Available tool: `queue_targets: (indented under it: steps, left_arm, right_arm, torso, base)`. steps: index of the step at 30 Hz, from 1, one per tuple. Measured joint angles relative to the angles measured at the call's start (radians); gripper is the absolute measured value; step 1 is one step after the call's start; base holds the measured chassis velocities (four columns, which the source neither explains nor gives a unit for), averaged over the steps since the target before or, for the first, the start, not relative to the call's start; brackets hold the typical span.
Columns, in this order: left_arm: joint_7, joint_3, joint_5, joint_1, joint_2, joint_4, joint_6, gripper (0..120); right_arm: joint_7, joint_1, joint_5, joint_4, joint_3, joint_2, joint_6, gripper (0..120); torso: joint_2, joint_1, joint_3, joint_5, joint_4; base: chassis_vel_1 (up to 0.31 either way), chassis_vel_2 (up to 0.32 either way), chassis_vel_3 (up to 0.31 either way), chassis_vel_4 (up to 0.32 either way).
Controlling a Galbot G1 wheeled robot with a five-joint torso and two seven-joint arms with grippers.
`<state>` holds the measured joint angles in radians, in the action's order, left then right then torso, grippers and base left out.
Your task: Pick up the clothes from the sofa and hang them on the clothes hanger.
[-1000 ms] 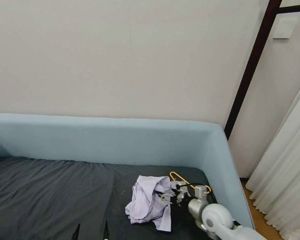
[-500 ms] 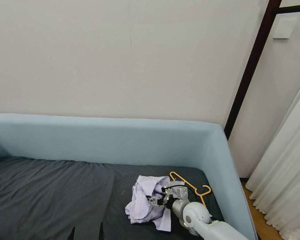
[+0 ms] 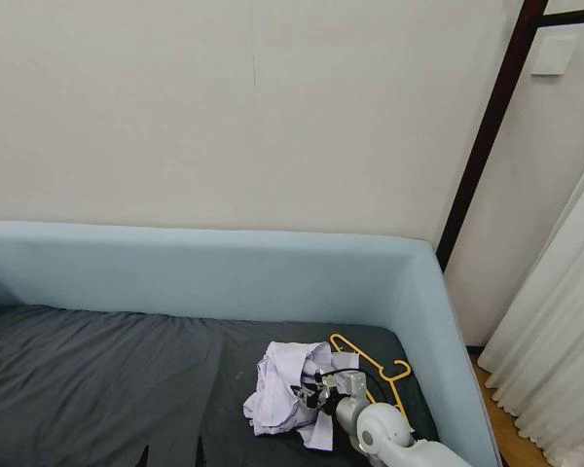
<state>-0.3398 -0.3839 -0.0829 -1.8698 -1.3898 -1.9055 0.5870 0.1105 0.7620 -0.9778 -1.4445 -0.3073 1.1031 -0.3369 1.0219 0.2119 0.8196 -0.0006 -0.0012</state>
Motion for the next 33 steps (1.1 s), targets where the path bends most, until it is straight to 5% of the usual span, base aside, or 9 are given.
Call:
queue_targets:
  steps: [6,16,33]
  left_arm:
    - [-0.002,0.007,0.018,-0.007,-0.006,0.005,0.010,100]
    - [-0.002,0.011,0.022,-0.004,-0.010,0.007,0.014,100]
    - [-0.002,0.021,0.024,0.004,-0.003,-0.007,0.020,100]
  right_arm:
    - [-0.020,0.005,-0.003,-0.017,0.007,0.000,0.045,0]
    - [-0.046,-0.074,-0.118,-0.182,0.084,-0.034,0.151,0]
    - [0.165,-0.484,-0.346,-0.349,0.152,-0.114,0.162,0]
  torso:
    - [0.000,0.000,0.000,0.0001,0.0001]
    - [0.000,0.000,0.000,0.0001,0.0002]
    - [0.000,0.000,0.000,0.0000,0.0000]
  base:
    - [0.000,0.000,0.000,0.000]
    - [0.000,0.000,0.000,0.000]
    - [0.000,0.000,0.000,0.000]
